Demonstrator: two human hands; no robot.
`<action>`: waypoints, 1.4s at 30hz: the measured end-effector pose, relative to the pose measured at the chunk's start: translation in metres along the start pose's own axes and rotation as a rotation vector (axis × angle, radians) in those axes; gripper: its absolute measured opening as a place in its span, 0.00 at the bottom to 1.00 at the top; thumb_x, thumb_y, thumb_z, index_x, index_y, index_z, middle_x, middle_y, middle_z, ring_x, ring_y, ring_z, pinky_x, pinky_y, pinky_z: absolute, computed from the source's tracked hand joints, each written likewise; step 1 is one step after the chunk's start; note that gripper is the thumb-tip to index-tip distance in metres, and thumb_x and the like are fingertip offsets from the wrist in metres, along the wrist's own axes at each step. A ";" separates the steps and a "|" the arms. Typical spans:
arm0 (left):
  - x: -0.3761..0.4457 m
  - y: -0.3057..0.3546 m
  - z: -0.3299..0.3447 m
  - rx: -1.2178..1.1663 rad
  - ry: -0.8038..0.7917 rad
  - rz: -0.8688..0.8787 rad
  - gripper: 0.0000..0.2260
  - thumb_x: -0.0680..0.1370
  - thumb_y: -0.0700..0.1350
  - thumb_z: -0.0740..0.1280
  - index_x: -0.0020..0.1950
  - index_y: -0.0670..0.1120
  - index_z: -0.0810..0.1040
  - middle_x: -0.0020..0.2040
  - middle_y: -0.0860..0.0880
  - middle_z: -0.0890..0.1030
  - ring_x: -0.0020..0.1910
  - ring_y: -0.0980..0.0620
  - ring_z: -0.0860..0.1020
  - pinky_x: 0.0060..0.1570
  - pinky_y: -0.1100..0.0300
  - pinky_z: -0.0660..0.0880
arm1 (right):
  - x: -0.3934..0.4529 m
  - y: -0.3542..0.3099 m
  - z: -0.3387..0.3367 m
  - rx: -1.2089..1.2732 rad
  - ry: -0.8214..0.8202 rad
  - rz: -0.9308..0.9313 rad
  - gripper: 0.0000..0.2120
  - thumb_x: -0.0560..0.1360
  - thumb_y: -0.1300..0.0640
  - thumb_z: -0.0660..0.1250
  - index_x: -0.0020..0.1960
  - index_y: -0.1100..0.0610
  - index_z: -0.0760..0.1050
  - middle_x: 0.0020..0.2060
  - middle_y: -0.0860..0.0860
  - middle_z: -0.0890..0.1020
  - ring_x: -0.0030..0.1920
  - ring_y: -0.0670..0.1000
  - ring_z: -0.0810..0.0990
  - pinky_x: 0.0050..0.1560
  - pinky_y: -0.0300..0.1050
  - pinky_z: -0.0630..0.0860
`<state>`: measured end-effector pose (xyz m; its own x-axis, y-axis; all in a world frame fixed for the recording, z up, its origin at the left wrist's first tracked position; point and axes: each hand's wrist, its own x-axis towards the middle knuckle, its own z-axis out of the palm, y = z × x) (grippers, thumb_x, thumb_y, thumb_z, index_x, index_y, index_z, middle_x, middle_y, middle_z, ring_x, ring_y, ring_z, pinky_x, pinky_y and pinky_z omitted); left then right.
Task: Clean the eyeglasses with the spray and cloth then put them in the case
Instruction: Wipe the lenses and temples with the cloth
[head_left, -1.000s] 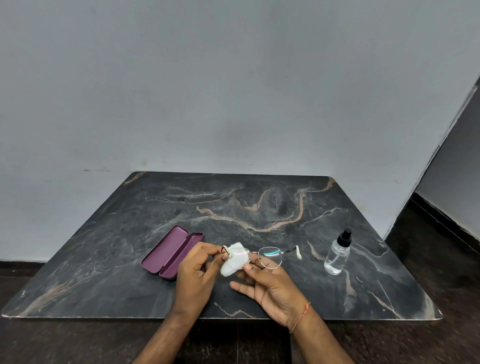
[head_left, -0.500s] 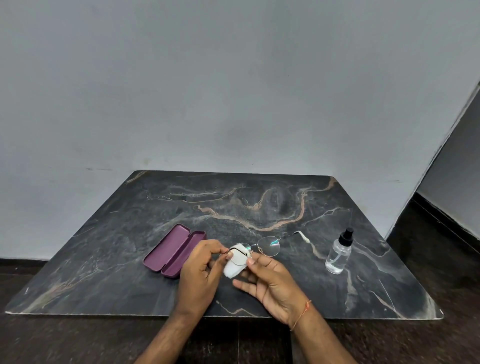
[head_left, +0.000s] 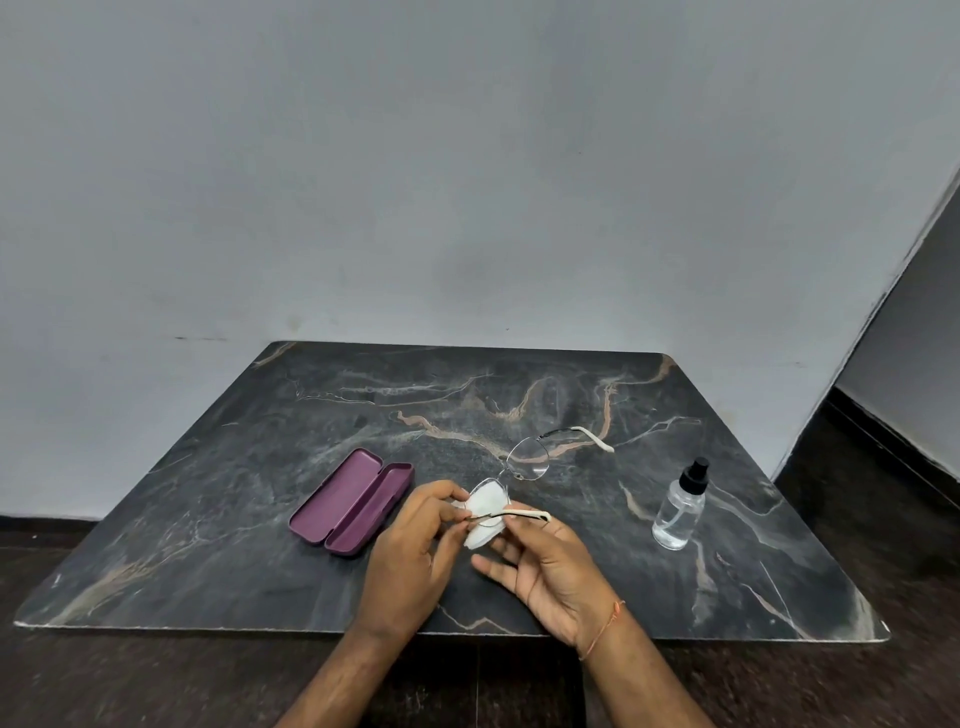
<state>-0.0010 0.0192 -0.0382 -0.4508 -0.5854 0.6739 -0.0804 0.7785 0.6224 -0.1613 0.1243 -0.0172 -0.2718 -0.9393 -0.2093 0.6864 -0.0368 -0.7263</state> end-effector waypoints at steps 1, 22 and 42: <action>0.000 0.000 0.000 -0.014 0.002 0.002 0.02 0.83 0.44 0.73 0.52 0.50 0.82 0.64 0.63 0.81 0.54 0.59 0.85 0.46 0.71 0.77 | 0.000 0.000 0.001 -0.007 0.004 -0.010 0.12 0.75 0.63 0.72 0.58 0.64 0.85 0.55 0.65 0.87 0.50 0.56 0.89 0.51 0.56 0.87; 0.006 -0.009 0.000 -0.144 0.162 -0.212 0.15 0.83 0.69 0.66 0.60 0.62 0.81 0.59 0.56 0.85 0.40 0.49 0.83 0.39 0.51 0.84 | 0.005 -0.021 -0.008 0.114 0.456 -0.228 0.04 0.84 0.64 0.67 0.58 0.61 0.79 0.44 0.58 0.90 0.42 0.54 0.89 0.39 0.51 0.88; 0.004 -0.009 0.003 -0.170 0.025 -0.266 0.14 0.82 0.64 0.70 0.60 0.57 0.83 0.59 0.52 0.87 0.31 0.51 0.82 0.35 0.58 0.81 | 0.003 -0.014 -0.019 0.092 0.258 -0.290 0.17 0.74 0.61 0.73 0.62 0.62 0.83 0.54 0.61 0.88 0.50 0.54 0.87 0.51 0.54 0.88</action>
<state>-0.0048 0.0100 -0.0423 -0.4116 -0.7702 0.4872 -0.0414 0.5498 0.8343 -0.1845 0.1284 -0.0207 -0.6160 -0.7691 -0.1703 0.6107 -0.3297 -0.7200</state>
